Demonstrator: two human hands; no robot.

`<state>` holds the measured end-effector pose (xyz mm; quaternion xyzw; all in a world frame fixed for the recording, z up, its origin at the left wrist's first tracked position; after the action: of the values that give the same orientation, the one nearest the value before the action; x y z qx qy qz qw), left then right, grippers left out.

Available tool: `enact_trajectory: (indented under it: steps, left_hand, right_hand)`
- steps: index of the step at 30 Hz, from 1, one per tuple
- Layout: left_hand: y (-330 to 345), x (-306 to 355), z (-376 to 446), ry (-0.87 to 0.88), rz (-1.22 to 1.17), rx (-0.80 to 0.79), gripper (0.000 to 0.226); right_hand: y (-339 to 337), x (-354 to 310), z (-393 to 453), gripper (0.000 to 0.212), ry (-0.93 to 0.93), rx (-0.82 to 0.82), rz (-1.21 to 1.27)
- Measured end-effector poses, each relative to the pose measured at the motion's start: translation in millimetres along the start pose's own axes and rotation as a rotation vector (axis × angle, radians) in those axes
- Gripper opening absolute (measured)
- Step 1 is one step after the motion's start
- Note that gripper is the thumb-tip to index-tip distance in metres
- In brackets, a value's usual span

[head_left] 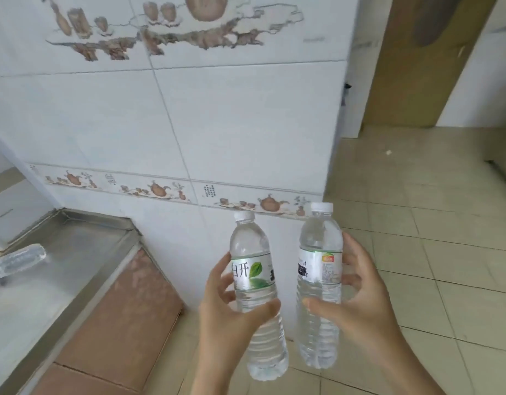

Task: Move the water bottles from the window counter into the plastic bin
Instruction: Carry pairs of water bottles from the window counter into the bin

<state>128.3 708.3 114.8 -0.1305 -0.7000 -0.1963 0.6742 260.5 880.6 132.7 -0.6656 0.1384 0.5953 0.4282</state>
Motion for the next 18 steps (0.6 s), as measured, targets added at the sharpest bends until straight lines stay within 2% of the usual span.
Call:
enact_trajectory:
  steps: [10,18]
  left_hand:
    - [197,-17,17,-0.018,0.019,-0.350,0.092]
    - [353,-37,79,-0.040,0.016,-0.581,0.096]
  right_hand:
    - [-170,73,8,0.103,0.206,0.320,0.021]
    - [-272,129,64,0.105,0.298,0.575,0.002]
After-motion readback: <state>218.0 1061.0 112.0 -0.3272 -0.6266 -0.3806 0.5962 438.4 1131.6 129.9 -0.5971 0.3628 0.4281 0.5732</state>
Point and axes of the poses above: each hand's wrist, its own z-axis towards the middle knuckle, its own y-axis out of the palm, x = y × z, the point moved 6 cm from there along z, towards the middle knuckle, and after that the axes turned 15 degrees about -z, right-handed, at the moved point
